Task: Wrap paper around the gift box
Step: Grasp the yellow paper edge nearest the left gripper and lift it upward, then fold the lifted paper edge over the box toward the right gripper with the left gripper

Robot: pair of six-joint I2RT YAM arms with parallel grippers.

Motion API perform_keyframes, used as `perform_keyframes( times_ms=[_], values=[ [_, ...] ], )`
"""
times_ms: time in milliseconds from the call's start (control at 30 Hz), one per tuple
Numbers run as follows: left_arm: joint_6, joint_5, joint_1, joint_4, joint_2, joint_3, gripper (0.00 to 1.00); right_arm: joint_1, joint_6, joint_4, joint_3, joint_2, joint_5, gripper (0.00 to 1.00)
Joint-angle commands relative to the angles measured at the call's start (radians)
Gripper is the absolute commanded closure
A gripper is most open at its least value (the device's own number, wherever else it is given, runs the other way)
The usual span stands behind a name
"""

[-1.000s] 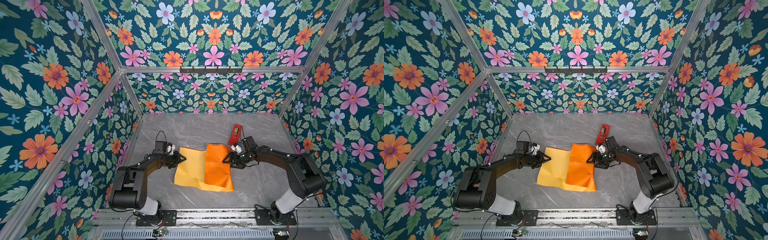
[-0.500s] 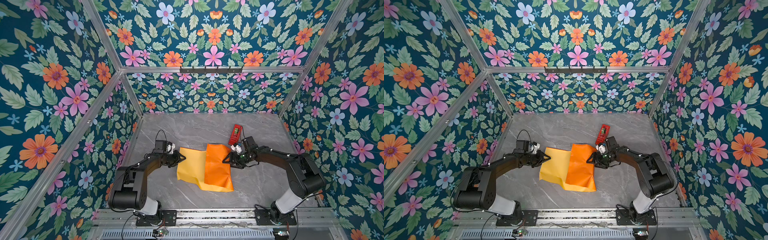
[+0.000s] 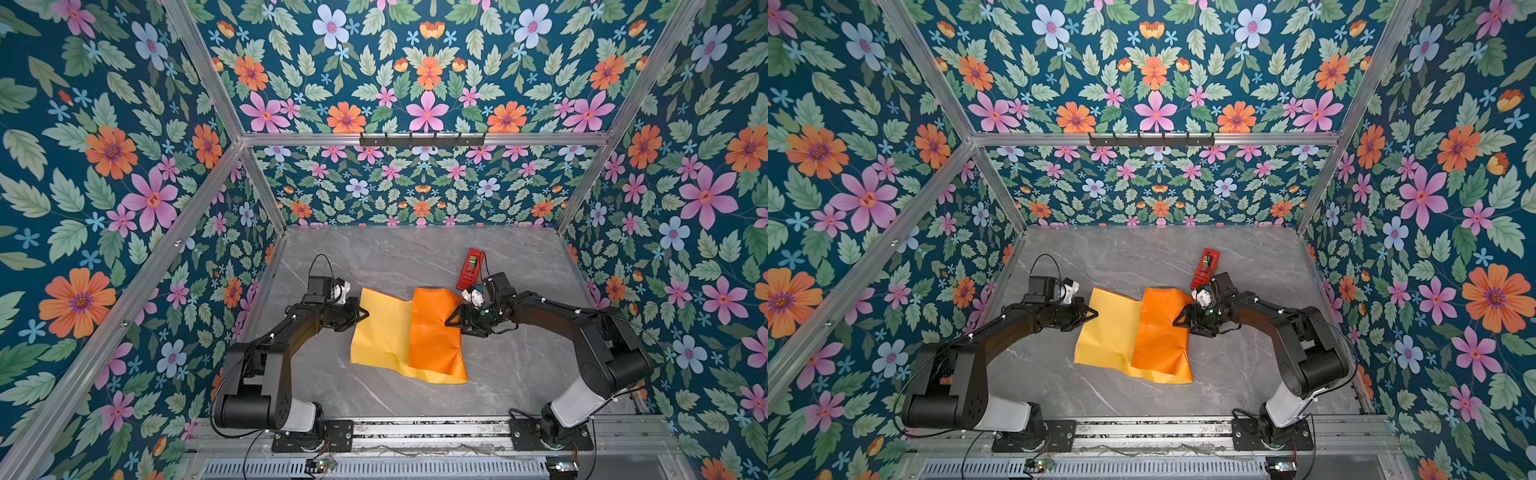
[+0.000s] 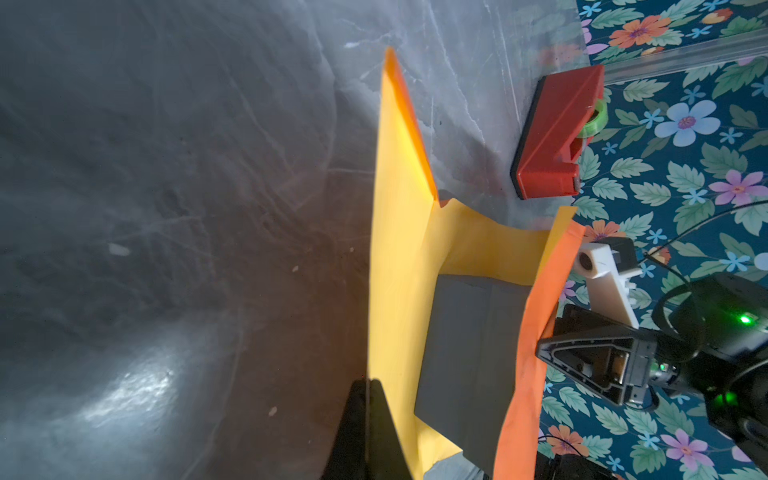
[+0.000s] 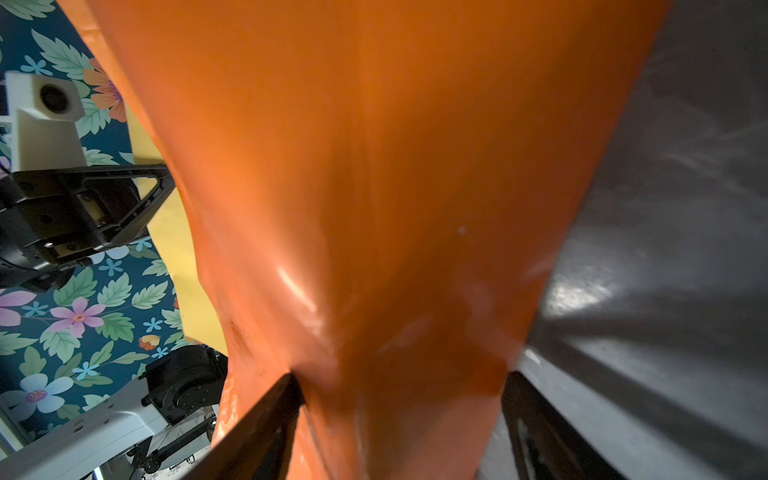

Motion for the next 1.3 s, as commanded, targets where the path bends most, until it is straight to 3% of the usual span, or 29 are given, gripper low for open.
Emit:
perform_keyframes(
  times_ms=[0,733,900,1267],
  values=[
    [0.049,-0.021,-0.014,-0.031,-0.023,0.019,1.00,-0.001,-0.015,-0.185,-0.013,0.013,0.268,0.22],
    [0.040,-0.080,-0.124,-0.051,-0.085,0.072,1.00,-0.001,-0.015,-0.201,0.005,0.013,0.282,0.22],
    [0.017,-0.108,-0.185,-0.056,-0.111,0.101,1.00,-0.001,-0.016,-0.207,0.009,0.012,0.287,0.22],
    [-0.011,-0.341,-0.383,-0.154,-0.105,0.226,1.00,-0.002,-0.021,-0.215,0.012,0.012,0.288,0.22]
  ],
)
